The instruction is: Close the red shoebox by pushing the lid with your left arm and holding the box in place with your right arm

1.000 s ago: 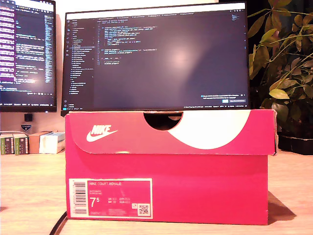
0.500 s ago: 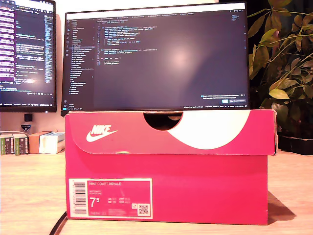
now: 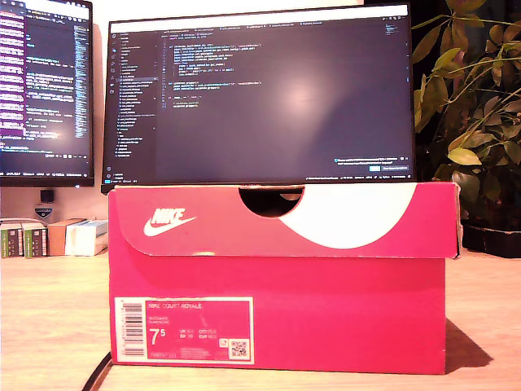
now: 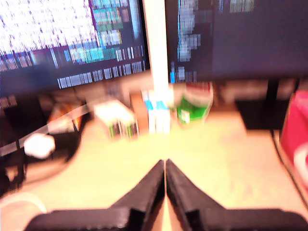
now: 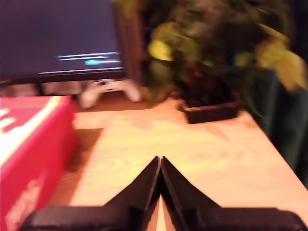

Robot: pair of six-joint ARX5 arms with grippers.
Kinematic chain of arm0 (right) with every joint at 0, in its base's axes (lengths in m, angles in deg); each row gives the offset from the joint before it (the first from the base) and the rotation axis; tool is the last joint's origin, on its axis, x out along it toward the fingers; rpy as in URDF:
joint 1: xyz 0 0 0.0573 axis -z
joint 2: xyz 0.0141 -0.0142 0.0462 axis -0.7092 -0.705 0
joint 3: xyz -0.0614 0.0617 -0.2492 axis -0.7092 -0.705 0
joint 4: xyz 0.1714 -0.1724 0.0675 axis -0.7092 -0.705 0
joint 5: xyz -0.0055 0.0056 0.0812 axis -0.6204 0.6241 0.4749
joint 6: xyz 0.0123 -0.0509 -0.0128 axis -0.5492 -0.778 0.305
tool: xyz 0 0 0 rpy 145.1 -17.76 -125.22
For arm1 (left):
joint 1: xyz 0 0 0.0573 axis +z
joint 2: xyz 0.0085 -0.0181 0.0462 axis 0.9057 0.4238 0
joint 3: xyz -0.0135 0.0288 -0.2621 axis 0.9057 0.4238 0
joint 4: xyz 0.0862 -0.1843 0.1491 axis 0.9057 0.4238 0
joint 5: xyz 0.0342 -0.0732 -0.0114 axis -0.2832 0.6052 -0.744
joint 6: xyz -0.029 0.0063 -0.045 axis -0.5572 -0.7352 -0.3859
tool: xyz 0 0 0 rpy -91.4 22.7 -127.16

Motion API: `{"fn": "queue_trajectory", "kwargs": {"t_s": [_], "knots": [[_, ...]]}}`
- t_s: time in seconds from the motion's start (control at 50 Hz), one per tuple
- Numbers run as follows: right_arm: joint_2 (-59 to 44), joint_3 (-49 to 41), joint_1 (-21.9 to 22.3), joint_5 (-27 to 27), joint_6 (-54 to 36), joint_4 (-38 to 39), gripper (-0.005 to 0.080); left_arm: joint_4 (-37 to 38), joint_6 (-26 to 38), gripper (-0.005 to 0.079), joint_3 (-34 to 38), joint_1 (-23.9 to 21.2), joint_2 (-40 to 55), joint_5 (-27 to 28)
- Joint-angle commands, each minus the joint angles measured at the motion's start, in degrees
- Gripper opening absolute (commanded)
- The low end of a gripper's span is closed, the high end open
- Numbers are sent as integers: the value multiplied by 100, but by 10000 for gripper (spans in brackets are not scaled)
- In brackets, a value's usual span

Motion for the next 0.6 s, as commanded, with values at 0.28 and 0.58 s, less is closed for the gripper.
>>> {"fn": "queue_trajectory", "kwargs": {"t_s": [0.28,0.58], "knots": [[256,-249,-197,55,-7,13,-12,-227,9,-15,837,-72,-625,0],[256,-656,-693,48,0,74,-12,-96,-26,-15,1137,-92,-1152,-2]]}}
